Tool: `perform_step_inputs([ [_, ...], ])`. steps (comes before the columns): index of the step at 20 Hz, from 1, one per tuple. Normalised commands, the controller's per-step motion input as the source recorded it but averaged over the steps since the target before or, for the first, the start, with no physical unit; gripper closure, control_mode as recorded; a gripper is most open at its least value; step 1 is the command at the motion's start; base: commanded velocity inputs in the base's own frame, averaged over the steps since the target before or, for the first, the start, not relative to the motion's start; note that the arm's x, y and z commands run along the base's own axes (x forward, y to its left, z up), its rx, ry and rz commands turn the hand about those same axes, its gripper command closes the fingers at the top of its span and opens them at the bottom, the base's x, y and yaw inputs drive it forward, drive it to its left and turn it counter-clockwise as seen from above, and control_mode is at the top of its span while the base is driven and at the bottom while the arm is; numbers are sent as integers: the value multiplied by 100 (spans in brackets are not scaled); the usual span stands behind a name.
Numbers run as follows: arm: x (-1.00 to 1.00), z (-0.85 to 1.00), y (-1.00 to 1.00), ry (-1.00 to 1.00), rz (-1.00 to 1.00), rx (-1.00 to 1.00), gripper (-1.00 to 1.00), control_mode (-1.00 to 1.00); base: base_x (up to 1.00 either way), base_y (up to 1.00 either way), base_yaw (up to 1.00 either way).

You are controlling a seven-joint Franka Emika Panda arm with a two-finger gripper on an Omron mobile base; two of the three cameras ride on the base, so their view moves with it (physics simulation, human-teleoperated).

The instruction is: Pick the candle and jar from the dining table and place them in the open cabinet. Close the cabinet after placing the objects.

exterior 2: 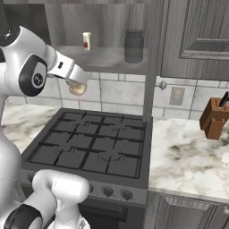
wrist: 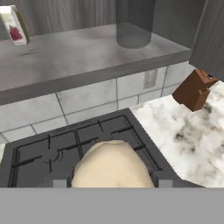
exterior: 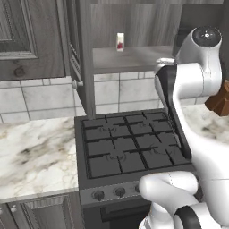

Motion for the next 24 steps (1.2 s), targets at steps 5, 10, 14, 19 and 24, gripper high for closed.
perform_step_inputs([
  [5,12,6,-8,-2,0,11,100,-100,0,0,0],
  [10,34,1,-10,-3,0,6,100,-100,0,0,0],
  [14,48,0,-4,-6,0,0,100,-100,0,0,0],
  [19,56,1,-1,-2,0,0,100,-100,0,0,0],
  [24,57,2,0,0,1,0,100,-100,0,0,0],
])
